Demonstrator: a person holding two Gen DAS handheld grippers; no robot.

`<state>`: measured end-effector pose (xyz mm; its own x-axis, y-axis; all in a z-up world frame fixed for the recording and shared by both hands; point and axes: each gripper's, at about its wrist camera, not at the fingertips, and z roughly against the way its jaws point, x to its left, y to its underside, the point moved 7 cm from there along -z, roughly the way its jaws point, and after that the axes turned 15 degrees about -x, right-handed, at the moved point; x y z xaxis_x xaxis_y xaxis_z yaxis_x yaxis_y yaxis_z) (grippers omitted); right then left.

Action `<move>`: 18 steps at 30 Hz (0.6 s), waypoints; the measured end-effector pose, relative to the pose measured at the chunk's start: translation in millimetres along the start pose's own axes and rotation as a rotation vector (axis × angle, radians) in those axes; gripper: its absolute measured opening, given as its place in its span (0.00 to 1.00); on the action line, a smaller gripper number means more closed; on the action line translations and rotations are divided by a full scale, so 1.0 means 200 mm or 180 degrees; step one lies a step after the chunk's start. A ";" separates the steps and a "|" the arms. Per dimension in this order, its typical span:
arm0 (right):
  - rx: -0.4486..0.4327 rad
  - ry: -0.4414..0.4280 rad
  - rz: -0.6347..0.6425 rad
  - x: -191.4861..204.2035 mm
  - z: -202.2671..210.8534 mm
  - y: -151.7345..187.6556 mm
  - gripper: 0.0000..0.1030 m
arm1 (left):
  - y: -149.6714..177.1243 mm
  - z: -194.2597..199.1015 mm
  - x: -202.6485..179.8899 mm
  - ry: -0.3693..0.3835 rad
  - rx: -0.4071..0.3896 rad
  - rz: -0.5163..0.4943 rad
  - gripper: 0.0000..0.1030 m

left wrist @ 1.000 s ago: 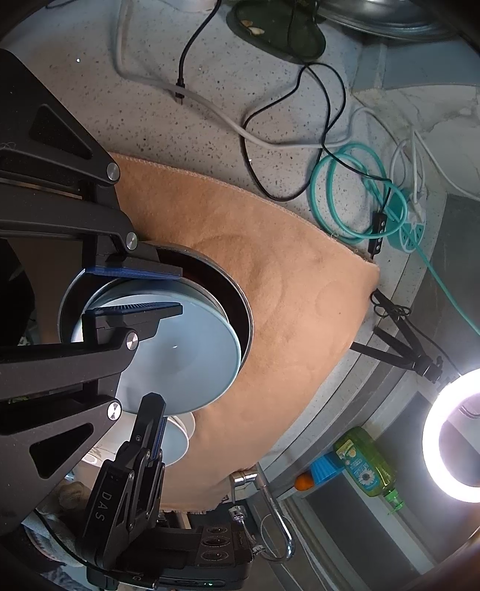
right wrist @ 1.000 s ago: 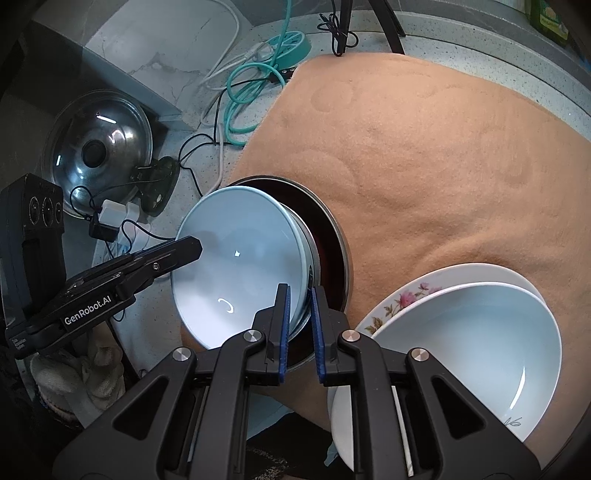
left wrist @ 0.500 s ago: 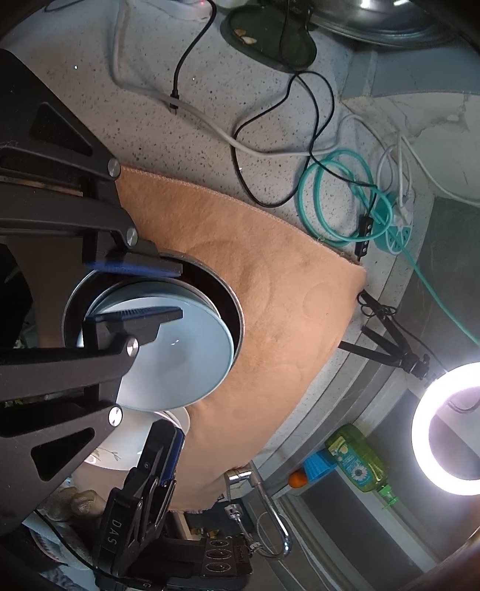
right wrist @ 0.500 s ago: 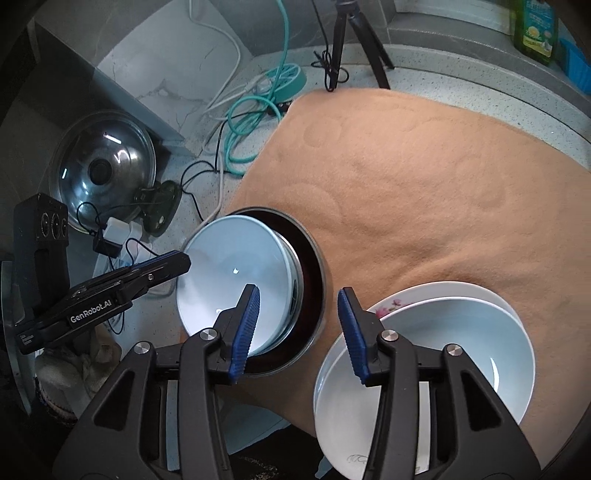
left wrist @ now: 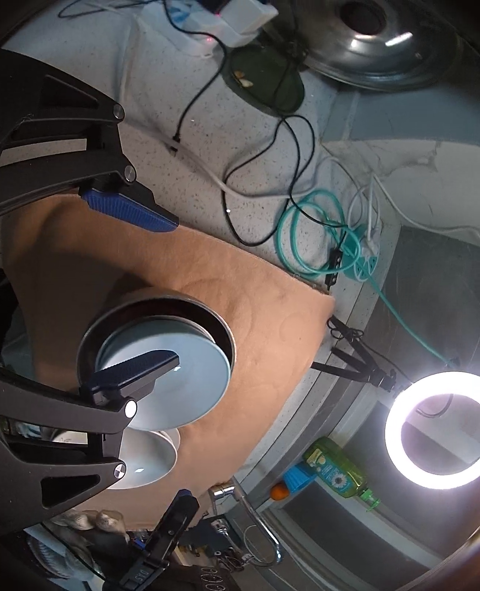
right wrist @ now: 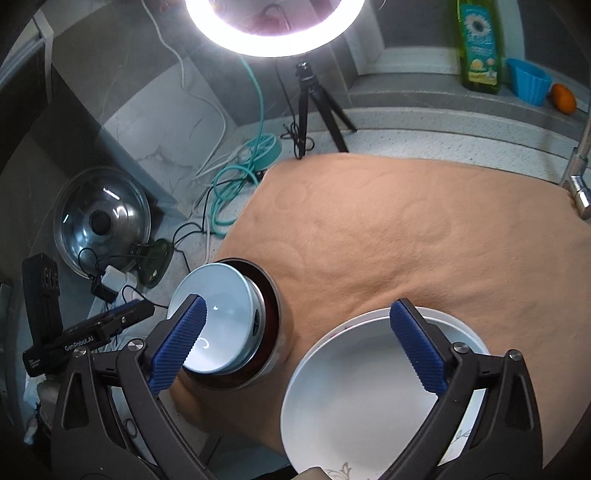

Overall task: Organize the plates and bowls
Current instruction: 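Open both grippers and move them to the large steel bowl rim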

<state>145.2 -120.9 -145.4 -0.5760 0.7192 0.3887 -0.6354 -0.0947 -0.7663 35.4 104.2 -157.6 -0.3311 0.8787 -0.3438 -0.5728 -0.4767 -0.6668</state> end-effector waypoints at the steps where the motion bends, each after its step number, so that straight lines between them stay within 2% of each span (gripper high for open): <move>1: -0.0031 0.0028 0.0000 -0.01 0.01 0.00 0.98 | 0.01 0.00 0.00 -0.0009 0.0000 0.0011 0.64; 7: -0.0107 0.0229 0.0149 -0.04 0.05 0.00 0.98 | 0.06 0.04 0.04 -0.0007 -0.0057 0.0224 0.64; 12: 0.0002 0.0276 0.0293 -0.02 0.02 0.05 0.97 | 0.08 0.03 0.03 0.0020 -0.0079 0.0265 0.62; 15: 0.0078 0.0282 0.0329 -0.02 0.00 0.08 0.89 | 0.08 0.04 0.03 0.0011 -0.0143 0.0259 0.61; 18: 0.0143 0.0282 0.0266 -0.03 -0.02 0.10 0.82 | 0.08 0.03 0.03 0.0028 -0.0144 0.0270 0.51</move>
<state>137.9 -125.0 -166.1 -0.5814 0.7652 0.2764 -0.6107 -0.1860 -0.7697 20.1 102.0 -167.1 -0.3701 0.8356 -0.4060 -0.5085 -0.5480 -0.6642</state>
